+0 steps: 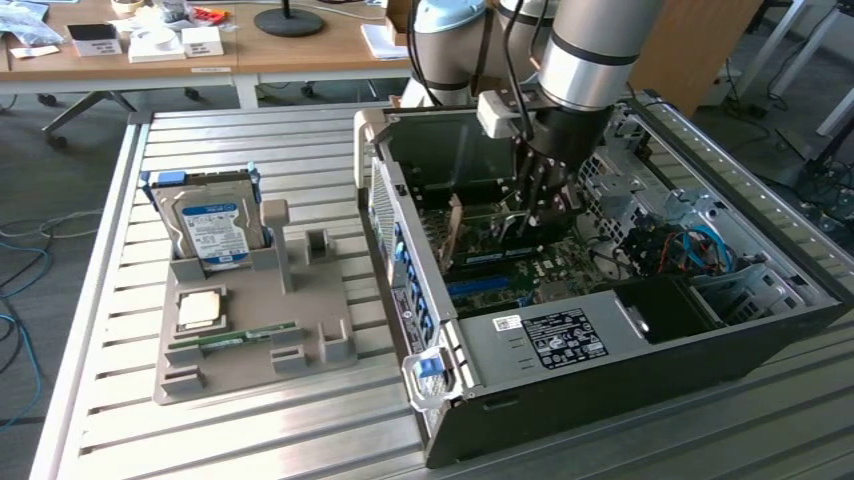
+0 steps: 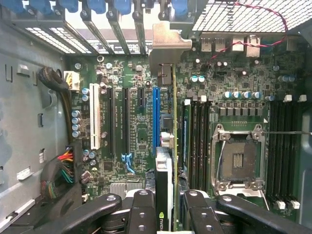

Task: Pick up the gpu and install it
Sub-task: 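Insert the gpu into the slot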

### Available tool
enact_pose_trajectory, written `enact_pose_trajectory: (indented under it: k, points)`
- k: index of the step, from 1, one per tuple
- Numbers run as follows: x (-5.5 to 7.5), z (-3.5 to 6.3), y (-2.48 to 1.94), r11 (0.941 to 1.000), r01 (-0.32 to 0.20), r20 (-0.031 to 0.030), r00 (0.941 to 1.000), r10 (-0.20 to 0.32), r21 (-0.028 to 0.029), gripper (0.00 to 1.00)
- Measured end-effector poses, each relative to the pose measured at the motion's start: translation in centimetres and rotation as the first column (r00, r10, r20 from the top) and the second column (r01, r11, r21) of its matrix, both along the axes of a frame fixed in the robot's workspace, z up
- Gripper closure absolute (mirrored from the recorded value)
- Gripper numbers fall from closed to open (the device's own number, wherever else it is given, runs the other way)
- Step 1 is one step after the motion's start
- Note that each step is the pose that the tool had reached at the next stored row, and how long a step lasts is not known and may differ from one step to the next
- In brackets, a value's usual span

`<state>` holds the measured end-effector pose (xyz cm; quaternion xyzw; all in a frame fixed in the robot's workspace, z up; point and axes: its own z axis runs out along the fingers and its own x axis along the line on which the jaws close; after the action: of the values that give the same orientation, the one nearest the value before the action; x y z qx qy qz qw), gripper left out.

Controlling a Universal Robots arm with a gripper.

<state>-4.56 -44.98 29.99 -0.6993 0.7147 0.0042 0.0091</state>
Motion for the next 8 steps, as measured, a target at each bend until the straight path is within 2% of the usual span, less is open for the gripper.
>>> enact_pose_trajectory:
  k: [8]
  points:
    - [-0.09,-0.01,-0.34,1.0,-0.002,0.0,1.0,0.002,-0.0001,0.73]
